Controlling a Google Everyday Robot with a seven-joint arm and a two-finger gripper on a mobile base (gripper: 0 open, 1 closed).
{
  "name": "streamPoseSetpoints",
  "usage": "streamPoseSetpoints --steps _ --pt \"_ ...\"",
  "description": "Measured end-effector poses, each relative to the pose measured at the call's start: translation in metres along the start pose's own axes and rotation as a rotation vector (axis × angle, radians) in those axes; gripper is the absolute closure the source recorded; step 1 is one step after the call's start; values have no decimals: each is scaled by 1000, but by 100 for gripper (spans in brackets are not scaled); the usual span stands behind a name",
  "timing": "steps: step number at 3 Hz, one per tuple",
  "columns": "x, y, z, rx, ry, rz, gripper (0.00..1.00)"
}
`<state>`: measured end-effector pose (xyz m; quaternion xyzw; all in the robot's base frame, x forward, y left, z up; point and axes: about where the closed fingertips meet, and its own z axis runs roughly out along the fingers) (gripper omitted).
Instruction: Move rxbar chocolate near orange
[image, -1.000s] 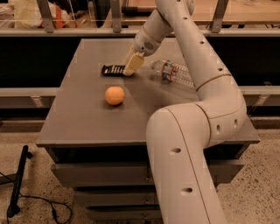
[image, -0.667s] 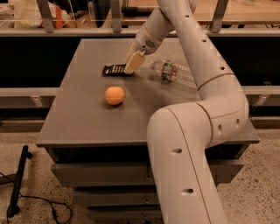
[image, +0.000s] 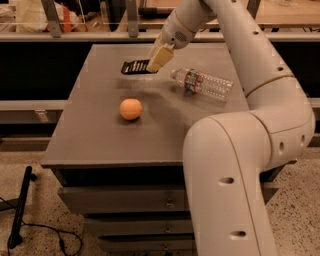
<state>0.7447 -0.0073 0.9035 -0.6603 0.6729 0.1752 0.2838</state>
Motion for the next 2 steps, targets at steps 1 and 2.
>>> streamPoseSetpoints --steps 1,2 --pt "-8 0 -27 97 -13 -32 100" --pt "-21 8 -54 204 -28 -54 100"
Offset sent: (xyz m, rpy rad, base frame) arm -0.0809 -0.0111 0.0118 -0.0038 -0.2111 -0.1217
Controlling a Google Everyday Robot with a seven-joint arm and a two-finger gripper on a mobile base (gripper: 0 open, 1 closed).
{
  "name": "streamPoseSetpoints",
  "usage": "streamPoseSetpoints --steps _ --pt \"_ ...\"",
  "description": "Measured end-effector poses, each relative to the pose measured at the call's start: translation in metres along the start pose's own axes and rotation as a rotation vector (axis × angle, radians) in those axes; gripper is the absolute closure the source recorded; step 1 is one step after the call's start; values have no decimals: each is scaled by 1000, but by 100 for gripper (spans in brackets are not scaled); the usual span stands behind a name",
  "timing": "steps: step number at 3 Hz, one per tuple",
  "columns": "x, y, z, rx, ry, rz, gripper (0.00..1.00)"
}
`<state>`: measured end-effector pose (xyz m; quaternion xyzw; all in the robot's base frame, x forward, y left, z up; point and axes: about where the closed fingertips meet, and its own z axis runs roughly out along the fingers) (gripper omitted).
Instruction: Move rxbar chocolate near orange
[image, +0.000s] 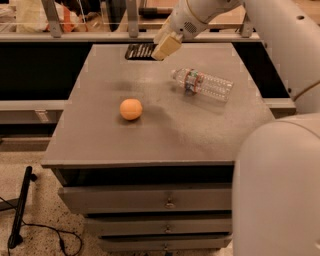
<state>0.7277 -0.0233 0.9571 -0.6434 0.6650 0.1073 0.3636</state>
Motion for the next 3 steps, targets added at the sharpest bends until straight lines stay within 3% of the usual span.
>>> streamPoseSetpoints --steps 1,3 --pt "-1 22 -8 41 9 2 100" --pt "17 68 12 4 61 48 100"
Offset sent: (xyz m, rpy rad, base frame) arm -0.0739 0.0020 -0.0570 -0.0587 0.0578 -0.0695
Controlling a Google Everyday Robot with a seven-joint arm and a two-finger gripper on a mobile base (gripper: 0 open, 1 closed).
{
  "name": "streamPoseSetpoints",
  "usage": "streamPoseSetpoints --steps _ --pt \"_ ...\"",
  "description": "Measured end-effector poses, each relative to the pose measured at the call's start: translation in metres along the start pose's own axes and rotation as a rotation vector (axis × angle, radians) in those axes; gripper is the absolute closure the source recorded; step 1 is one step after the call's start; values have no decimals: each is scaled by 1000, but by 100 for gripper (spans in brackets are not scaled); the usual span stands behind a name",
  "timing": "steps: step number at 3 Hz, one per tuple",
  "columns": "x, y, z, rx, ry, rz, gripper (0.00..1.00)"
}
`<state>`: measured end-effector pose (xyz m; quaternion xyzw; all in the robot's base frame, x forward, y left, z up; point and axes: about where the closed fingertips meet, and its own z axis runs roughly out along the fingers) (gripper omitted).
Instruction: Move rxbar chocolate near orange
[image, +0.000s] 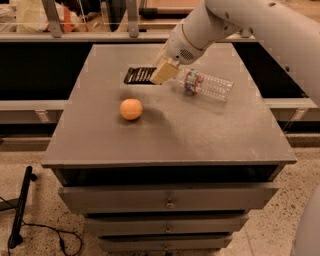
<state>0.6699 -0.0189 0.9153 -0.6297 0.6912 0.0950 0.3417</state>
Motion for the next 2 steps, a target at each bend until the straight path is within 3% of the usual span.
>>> streamPoseSetpoints --steps 2 --pt "10 15 -8 -12 9 9 100"
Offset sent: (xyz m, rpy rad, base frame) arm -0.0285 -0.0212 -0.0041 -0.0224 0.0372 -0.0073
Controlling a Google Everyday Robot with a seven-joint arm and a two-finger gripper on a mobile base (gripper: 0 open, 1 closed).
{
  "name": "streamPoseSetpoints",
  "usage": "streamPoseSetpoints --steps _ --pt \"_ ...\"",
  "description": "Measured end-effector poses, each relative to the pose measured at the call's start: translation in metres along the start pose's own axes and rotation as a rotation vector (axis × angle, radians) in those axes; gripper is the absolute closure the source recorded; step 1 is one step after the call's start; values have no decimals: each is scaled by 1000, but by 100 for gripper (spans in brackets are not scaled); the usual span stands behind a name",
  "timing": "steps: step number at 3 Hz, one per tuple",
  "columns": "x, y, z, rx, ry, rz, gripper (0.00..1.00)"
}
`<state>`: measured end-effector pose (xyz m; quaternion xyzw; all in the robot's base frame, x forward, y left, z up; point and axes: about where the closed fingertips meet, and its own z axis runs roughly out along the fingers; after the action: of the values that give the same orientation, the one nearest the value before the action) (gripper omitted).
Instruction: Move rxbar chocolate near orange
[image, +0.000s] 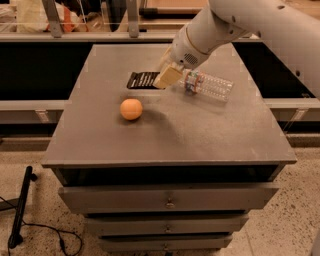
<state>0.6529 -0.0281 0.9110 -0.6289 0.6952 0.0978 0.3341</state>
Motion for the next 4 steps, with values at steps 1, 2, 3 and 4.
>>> streamPoseSetpoints --steps 1,2,3,4 --pt "5 9 4 -35 9 8 100" --pt "10 12 7 -56 22 10 100" --pt "11 14 9 -79 35 10 100" --pt "15 18 12 -105 44 13 100"
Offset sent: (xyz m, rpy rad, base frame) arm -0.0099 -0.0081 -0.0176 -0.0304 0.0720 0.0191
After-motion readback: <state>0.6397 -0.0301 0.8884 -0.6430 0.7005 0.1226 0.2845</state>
